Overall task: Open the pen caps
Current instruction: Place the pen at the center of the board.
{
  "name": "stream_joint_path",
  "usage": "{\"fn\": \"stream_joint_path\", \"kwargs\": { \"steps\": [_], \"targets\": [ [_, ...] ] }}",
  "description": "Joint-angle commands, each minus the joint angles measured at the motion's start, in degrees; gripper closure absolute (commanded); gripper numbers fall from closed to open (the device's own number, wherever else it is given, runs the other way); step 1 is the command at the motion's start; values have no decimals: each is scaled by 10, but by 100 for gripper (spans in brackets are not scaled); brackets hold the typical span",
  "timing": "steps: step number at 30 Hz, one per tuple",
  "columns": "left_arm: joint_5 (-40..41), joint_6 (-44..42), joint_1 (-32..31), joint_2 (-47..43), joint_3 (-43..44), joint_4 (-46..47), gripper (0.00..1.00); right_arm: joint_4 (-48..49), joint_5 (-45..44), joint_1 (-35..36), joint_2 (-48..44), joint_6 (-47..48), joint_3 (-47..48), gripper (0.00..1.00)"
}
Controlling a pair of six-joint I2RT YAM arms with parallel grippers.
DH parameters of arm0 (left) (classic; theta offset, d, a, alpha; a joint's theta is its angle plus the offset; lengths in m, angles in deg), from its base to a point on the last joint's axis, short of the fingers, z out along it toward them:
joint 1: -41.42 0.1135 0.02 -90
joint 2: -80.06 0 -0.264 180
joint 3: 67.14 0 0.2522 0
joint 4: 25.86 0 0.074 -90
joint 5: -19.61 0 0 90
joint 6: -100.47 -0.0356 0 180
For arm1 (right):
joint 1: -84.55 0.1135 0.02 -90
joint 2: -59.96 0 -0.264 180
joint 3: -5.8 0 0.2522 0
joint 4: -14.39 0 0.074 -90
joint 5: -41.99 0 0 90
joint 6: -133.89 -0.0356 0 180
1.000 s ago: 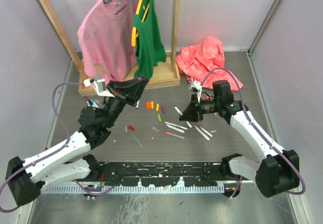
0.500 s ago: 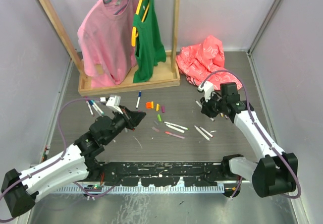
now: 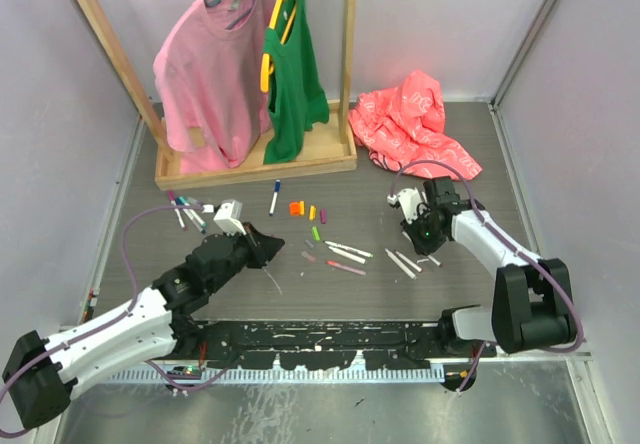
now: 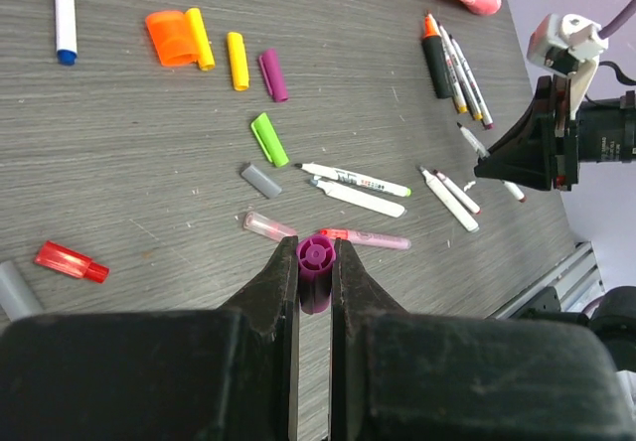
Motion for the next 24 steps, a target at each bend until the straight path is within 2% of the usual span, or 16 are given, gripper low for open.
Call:
{"fn": "stream_joint_path", "kwargs": {
  "steps": [1,10,24],
  "targets": [
    [13,13,4,15,8,28,100,-5,-23,-2,29,-1,12,90],
    [2,28,4,44,7,48,100,-4,-9,3,45,-4,14,86],
    [9,41,4,25,-5,36,100,-9,-9,14,74,-5,18,80]
  ]
}}
